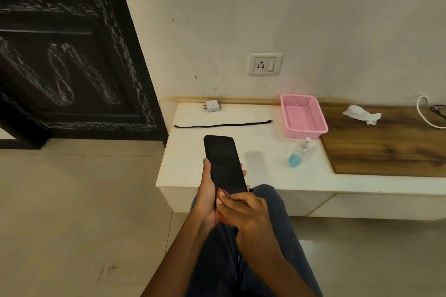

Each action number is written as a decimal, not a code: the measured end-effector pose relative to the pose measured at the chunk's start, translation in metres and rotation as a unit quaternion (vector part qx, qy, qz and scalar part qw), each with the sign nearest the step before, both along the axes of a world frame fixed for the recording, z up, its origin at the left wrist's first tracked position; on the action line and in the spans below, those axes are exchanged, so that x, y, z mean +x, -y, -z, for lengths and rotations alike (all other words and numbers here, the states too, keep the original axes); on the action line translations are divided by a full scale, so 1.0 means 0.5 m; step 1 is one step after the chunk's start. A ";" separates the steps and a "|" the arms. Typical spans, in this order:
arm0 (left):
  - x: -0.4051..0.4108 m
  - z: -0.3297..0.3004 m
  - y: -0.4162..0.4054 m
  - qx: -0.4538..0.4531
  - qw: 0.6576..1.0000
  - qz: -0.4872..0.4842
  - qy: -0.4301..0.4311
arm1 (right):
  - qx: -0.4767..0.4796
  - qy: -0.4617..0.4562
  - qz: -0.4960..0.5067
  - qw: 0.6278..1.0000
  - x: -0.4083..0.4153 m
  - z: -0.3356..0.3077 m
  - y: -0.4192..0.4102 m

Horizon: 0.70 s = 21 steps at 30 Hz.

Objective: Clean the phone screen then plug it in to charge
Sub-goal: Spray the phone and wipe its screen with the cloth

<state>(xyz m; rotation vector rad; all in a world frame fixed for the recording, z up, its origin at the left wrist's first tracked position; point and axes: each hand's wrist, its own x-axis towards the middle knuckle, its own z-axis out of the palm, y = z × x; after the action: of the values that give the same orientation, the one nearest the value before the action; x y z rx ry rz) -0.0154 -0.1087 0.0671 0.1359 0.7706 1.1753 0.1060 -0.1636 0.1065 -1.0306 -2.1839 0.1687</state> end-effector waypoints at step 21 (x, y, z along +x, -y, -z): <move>0.012 -0.073 0.006 -0.022 0.998 -0.036 0.054 | 0.081 0.073 0.045 0.993 0.102 0.020 -0.063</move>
<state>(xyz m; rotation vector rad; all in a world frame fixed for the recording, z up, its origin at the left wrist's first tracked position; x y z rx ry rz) -0.0094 -0.1119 0.1037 0.0073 0.7104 1.2217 0.1572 -0.1319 0.0965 -1.0752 -2.2334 -0.1269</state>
